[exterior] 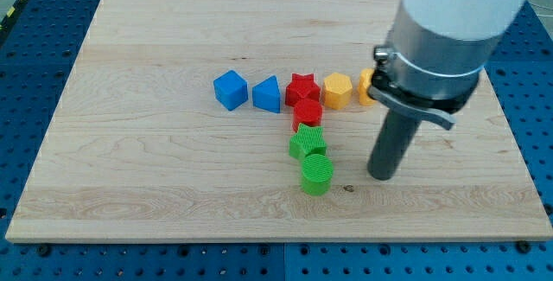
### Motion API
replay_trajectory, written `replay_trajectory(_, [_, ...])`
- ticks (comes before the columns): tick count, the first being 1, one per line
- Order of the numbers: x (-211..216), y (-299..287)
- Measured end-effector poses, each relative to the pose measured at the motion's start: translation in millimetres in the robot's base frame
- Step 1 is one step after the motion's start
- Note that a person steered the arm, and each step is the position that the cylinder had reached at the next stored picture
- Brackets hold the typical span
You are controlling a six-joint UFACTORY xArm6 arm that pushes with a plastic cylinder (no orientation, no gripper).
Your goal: Slightly push the green star towards the left side of the board
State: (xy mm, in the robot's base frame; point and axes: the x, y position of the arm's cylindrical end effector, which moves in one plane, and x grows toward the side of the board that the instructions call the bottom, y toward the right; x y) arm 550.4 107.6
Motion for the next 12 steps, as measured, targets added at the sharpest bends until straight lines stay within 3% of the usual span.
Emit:
replay_trajectory(3, [-21,-45])
replay_trajectory(5, [-21,-105])
replay_trajectory(8, [-42,-104])
replay_trajectory(12, [-40,-173])
